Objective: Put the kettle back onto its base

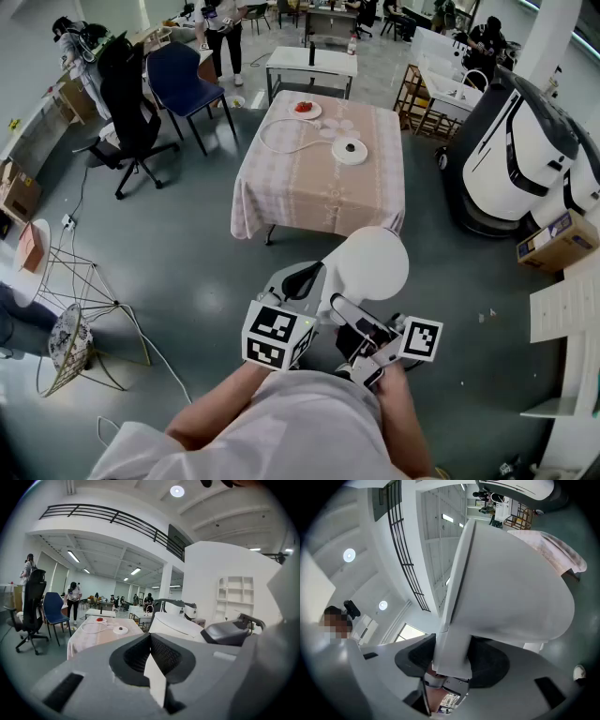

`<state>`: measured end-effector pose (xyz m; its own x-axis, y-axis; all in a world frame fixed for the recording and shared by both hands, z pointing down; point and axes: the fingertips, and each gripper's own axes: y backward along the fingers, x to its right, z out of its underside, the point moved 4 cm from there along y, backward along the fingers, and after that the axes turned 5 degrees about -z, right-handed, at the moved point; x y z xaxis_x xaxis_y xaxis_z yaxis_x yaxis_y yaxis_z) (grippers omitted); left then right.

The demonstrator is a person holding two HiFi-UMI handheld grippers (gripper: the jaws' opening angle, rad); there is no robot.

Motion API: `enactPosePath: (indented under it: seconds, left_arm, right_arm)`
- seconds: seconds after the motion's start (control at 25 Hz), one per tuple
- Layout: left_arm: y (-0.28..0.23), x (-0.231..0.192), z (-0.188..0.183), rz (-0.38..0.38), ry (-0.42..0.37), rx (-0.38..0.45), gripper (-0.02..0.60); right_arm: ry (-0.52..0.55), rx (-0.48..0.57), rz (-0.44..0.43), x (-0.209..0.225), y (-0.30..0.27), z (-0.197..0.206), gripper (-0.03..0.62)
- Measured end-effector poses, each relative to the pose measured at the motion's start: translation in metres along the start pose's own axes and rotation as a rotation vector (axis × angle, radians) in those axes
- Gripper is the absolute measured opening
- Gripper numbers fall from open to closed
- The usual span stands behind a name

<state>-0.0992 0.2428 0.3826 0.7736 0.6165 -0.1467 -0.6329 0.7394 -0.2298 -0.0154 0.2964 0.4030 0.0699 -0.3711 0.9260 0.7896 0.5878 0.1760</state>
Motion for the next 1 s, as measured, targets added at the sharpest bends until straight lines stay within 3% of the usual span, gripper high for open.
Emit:
enactPosePath:
  seconds: [1.0]
  left_arm:
    - [-0.002,-0.037,0.003,0.025,0.035,-0.008,0.005]
  right_arm:
    - [-0.014,0.011,0.028,0.008,-0.029,0.002,0.198]
